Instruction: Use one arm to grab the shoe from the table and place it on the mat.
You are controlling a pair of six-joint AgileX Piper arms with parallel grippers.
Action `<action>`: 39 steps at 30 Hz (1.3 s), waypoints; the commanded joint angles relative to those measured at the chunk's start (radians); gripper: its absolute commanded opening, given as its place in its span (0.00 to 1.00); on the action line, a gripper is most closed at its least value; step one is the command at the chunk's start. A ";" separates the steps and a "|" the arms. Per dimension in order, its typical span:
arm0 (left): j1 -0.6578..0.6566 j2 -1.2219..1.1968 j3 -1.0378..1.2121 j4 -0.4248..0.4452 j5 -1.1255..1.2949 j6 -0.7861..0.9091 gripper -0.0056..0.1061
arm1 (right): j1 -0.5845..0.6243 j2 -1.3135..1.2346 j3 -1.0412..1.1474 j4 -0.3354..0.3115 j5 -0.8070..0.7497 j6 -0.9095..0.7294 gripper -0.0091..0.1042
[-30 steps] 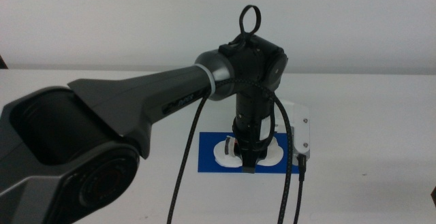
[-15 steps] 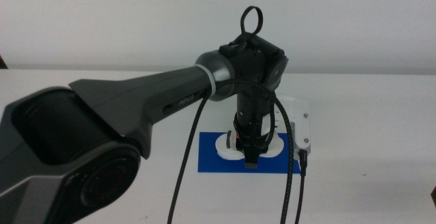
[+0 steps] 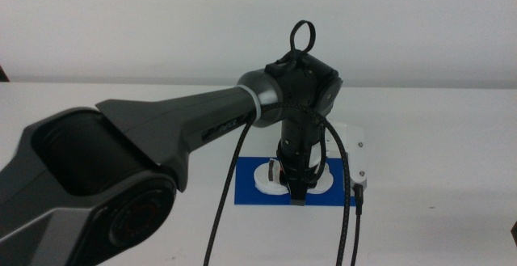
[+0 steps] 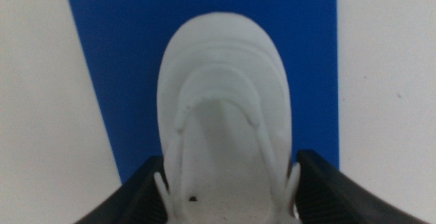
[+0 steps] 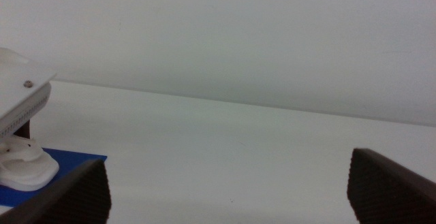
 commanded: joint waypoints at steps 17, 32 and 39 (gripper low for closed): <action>0.050 -0.401 -0.144 0.203 0.186 -0.393 0.89 | 0.000 -0.038 0.043 -0.001 -0.007 0.000 0.90; 0.307 -1.280 0.623 0.264 -0.036 -1.301 0.89 | 0.000 -0.038 0.043 -0.001 -0.007 0.000 0.90; 0.307 -1.613 1.013 0.413 -0.408 -1.434 0.89 | 0.000 -0.038 0.043 -0.001 -0.007 0.000 0.90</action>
